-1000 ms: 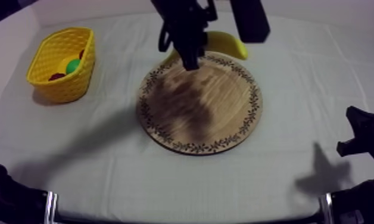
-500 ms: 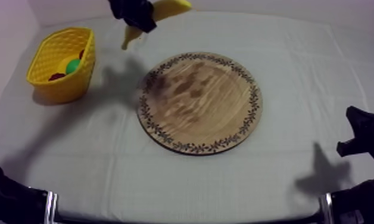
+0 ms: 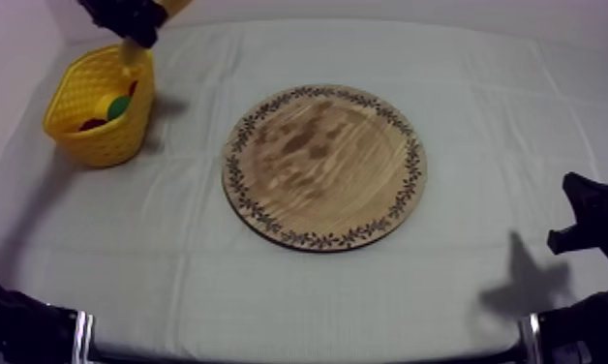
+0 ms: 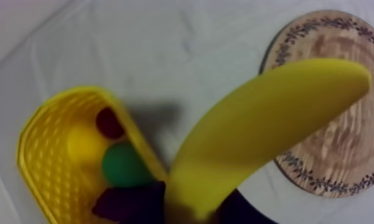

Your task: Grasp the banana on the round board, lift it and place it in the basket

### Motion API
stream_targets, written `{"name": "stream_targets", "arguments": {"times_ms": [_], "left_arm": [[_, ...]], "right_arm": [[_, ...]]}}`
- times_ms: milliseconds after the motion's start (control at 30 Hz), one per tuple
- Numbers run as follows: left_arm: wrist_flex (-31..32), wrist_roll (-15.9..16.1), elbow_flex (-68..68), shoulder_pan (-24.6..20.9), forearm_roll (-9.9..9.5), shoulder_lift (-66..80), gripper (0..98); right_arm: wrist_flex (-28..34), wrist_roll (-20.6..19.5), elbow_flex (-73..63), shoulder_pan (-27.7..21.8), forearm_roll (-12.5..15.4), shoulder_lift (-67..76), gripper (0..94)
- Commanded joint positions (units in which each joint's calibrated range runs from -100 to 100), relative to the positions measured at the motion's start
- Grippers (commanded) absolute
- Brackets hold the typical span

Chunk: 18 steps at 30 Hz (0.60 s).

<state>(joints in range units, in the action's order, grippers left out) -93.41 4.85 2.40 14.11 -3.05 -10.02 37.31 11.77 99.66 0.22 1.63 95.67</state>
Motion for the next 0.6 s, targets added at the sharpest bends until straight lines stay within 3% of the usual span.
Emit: {"name": "stream_targets", "arguments": {"times_ms": [0, 200, 567], "left_arm": [[-0.68, -0.25, -0.62, -3.03, 0.47, 0.47, 15.7], [-2.87, -0.91, -1.4, -7.88, 1.8, 1.63, 18.6], [-4.31, -3.6, -1.49, -13.18, 2.28, 1.14, 16.0]], "right_arm": [[0.03, 0.0, 0.01, 0.01, 0.0, 0.0, 0.3], [0.03, -0.01, 0.01, 0.01, 0.0, 0.0, 0.3], [0.03, 0.0, 0.01, 0.01, 0.0, 0.0, 0.3]]}}
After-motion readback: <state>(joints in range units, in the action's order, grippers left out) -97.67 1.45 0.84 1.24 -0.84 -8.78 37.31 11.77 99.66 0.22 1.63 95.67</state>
